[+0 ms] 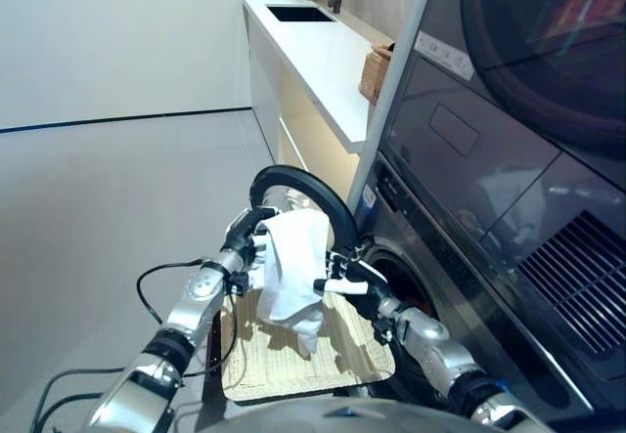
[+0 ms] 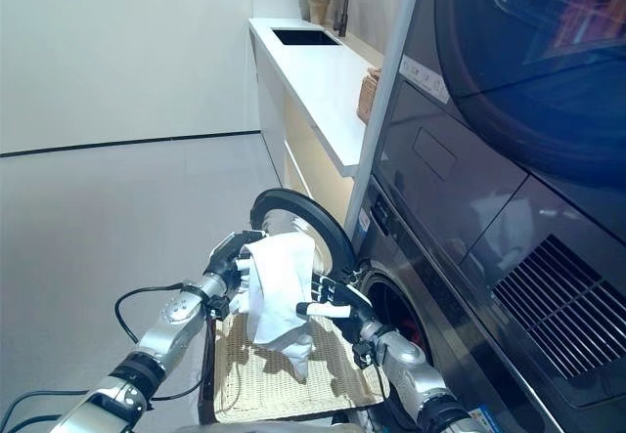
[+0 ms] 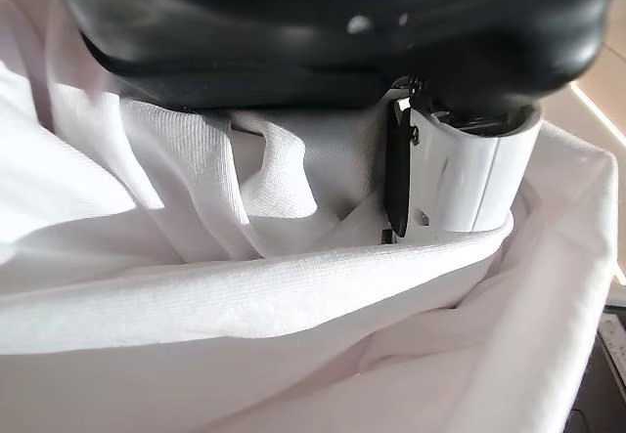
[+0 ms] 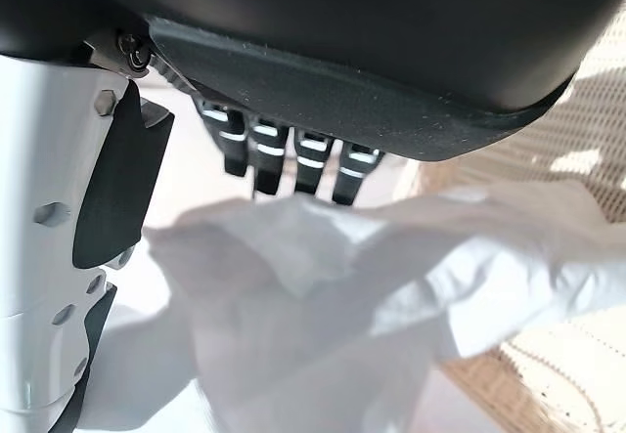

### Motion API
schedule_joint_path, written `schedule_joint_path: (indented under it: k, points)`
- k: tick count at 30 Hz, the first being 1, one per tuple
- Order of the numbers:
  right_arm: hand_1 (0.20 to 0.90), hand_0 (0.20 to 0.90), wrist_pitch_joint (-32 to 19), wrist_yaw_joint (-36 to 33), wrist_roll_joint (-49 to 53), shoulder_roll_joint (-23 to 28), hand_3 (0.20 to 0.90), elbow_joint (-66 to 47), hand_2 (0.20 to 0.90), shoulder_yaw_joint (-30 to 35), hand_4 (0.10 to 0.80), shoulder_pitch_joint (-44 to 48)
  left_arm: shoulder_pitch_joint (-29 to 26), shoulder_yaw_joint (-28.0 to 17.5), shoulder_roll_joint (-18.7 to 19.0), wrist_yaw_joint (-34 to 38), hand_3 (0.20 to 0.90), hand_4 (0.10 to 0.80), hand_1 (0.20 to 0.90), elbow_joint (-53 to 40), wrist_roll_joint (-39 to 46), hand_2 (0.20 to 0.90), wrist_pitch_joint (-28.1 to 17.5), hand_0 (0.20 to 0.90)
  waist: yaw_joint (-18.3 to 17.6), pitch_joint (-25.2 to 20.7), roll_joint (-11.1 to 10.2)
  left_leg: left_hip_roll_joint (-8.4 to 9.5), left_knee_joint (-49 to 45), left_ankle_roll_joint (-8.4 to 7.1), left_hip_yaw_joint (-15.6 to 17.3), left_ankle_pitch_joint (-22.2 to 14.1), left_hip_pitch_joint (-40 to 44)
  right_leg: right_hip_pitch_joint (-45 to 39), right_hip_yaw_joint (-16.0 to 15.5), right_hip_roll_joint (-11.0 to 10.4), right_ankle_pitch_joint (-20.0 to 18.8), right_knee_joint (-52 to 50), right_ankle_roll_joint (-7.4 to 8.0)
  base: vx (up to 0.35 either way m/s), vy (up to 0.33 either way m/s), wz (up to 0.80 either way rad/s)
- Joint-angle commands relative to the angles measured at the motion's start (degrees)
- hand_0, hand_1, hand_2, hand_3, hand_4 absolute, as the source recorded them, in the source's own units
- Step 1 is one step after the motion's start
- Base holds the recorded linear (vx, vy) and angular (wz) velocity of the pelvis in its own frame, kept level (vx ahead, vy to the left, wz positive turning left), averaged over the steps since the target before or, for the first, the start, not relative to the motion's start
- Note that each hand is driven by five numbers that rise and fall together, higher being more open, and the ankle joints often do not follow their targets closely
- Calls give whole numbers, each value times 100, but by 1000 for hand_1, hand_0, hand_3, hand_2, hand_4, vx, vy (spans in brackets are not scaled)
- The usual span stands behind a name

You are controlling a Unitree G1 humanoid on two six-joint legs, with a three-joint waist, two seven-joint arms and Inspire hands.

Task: Pick up the clothes and place them into the washing machine

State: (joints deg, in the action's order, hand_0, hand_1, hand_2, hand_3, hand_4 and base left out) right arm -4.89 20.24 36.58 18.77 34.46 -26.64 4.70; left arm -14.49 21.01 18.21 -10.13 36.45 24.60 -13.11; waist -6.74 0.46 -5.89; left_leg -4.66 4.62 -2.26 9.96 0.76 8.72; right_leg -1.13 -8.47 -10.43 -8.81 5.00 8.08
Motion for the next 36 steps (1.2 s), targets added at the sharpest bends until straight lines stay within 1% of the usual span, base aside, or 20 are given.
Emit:
schedule_joint_path:
  k: [1,8,19,31,36]
  points:
    - [900,900,-313,293,335,-180,900,-626,900,-150,800,616,-1064,-74,-204,-108,200,300,200,-254,305,200,-807,200,106,-108,98,-309,38,-389,-349,44,-194,-369,-101,-457,213,-79,478,0,0,0]
    - [900,900,-326,246,432,-313,900,-691,900,-320,800,760,-1059,-49,-212,-67,200,300,200,-283,349,200,-807,200,130,-98,104,-297,38,-379,-352,36,-184,-366,-102,-459,213,-82,479,0,0,0]
    - [900,900,-311,247,582,-543,900,-818,900,-627,800,1057,-864,4,-329,-169,200,300,200,-407,570,200,-786,200,213,-75,109,-285,38,-367,-382,28,-195,-374,-106,-474,229,-85,471,0,0,0]
    - [900,900,-344,180,742,-668,900,-913,900,-743,800,1280,-700,-5,-411,-149,200,300,200,-358,673,200,-769,200,274,-52,106,-279,38,-353,-403,29,-193,-378,-119,-478,230,-84,459,0,0,0]
    - [900,900,-372,121,820,-743,900,-935,900,-789,800,1316,-689,65,-458,-116,200,300,200,-406,669,200,-773,200,286,-46,112,-278,38,-346,-398,32,-197,-382,-116,-475,236,-81,461,0,0,0]
